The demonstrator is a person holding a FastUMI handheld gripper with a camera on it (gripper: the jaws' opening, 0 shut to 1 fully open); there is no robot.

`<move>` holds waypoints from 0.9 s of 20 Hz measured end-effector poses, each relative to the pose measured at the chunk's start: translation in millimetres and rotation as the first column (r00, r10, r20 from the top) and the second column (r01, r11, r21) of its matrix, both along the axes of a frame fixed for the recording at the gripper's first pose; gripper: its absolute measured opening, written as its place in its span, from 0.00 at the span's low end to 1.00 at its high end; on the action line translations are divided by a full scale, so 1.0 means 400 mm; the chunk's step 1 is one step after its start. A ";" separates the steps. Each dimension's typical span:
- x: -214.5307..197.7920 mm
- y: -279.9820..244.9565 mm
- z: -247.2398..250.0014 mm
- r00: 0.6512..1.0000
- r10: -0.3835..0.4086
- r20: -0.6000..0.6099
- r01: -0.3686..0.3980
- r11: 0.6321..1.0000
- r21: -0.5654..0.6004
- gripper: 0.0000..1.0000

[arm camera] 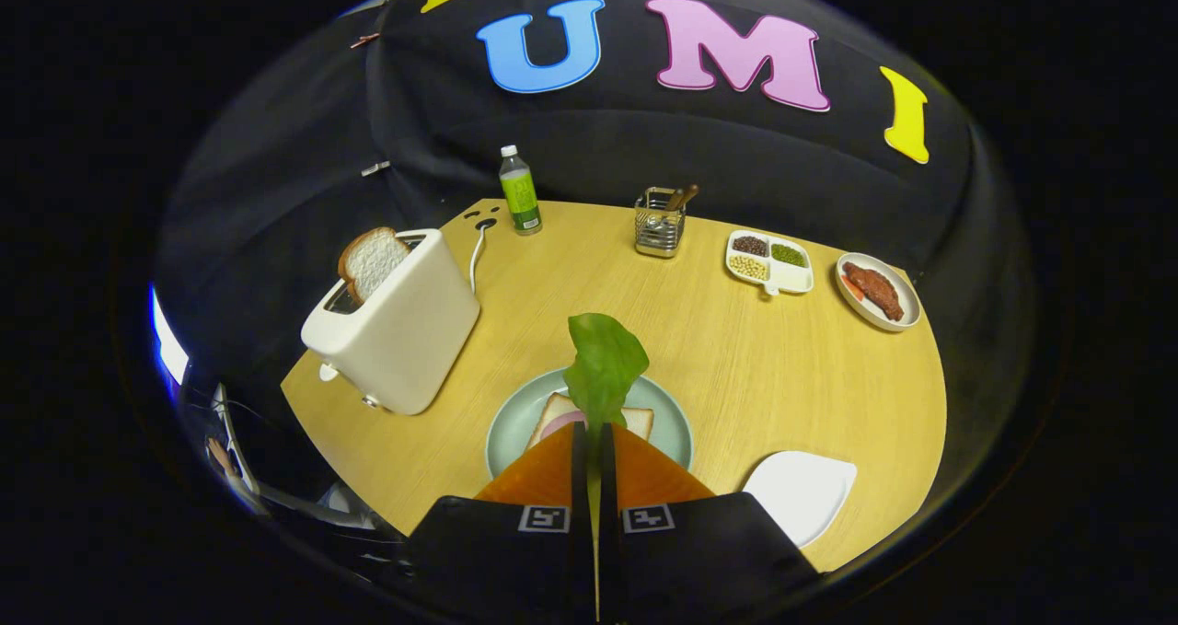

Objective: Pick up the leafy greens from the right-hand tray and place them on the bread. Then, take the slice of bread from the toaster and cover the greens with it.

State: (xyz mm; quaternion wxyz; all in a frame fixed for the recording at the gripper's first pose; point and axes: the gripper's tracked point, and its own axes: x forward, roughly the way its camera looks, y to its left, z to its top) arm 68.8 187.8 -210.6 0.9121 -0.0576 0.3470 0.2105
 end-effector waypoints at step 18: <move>0.046 0.044 -0.126 0.999 0.025 -0.044 -0.029 0.996 -0.088 0.51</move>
